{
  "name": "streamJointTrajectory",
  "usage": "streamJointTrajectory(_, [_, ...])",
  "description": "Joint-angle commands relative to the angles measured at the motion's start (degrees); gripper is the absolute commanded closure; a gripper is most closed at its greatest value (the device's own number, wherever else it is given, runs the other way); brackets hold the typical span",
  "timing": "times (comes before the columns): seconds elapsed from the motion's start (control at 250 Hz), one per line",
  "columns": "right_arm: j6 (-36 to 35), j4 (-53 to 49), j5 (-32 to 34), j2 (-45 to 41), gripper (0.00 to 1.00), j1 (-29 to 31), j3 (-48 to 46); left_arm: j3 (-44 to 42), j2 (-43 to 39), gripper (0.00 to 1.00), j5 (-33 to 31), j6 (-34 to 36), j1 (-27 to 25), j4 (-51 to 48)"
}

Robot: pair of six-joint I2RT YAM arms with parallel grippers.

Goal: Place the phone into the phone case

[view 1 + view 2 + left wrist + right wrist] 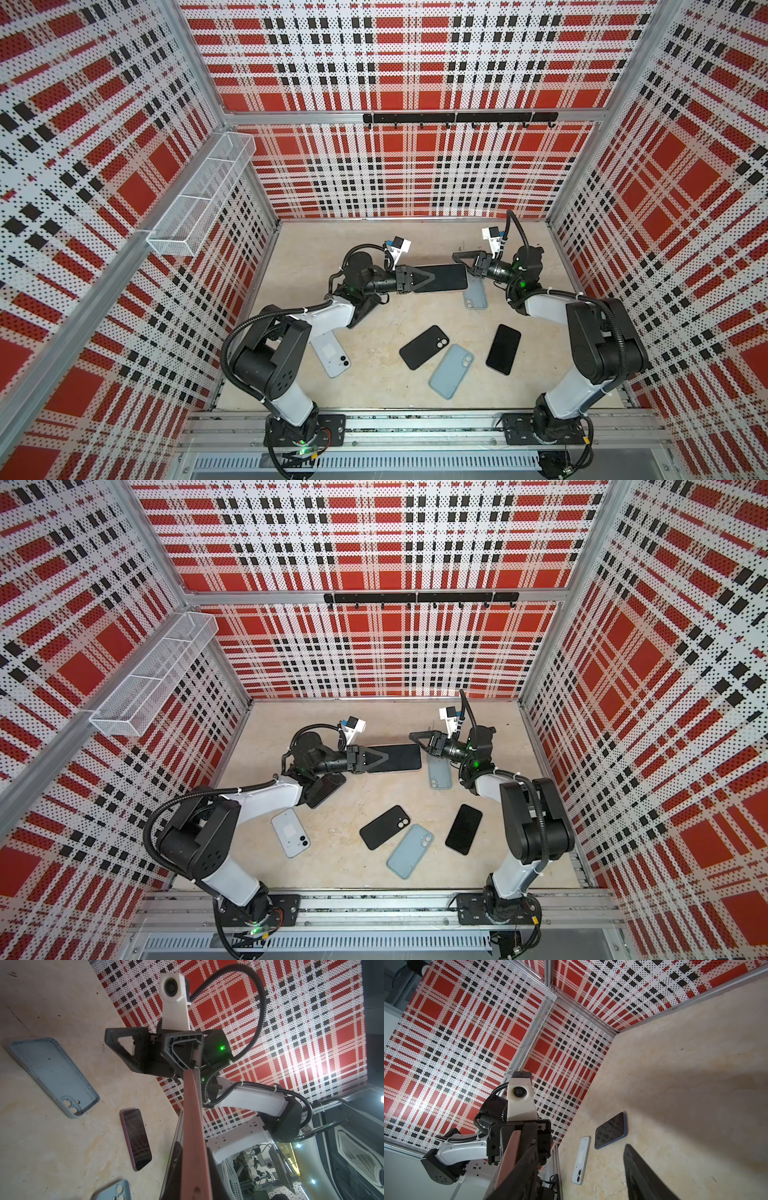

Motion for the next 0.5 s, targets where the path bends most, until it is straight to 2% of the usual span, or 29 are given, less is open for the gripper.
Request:
streamJointTrajectory(0.0, [-0.05, 2.82, -0.56, -1.15, 0.34, -0.27, 1.12, 2.0, -2.1, 1.0, 2.07, -0.69, -0.36, 4.18])
streamJointTrajectory(0.224, [9.14, 15.07, -1.22, -0.48, 0.34, -0.93, -0.77, 2.18, -1.91, 1.0, 1.59, -0.2, -0.35, 3.94])
streamJointTrajectory(0.496, [10.92, 15.46, -3.3, -4.96, 0.35, -1.28, -4.46, 2.72, -1.56, 1.0, 0.99, 0.42, -0.24, 3.17])
